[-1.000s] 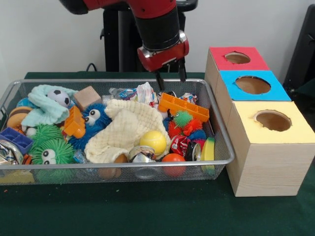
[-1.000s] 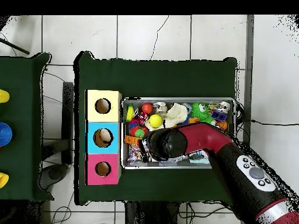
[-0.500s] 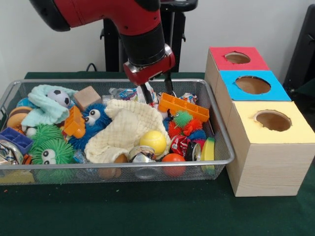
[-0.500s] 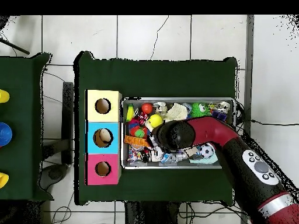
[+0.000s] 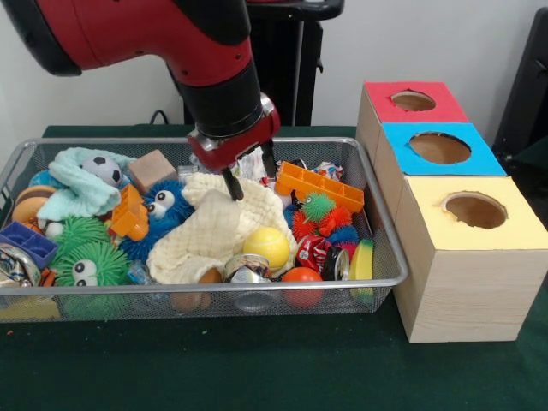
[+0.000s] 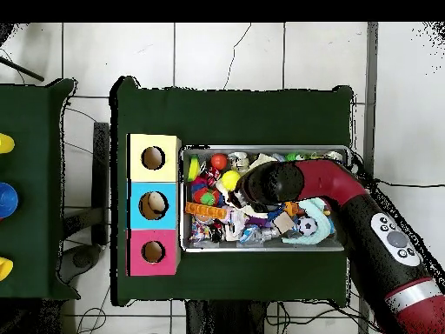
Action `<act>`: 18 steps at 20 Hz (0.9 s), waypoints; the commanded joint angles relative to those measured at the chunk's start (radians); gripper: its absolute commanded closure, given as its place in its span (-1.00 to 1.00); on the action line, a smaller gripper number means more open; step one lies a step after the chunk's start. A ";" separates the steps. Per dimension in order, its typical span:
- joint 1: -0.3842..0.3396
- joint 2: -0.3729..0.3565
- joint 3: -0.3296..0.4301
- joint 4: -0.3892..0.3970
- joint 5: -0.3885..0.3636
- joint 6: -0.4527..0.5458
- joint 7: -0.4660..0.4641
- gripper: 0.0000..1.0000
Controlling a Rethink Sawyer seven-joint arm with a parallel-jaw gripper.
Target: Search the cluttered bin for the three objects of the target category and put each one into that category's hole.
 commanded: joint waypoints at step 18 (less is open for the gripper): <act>-0.092 0.129 0.016 -0.214 -0.028 0.121 -0.492 -1.00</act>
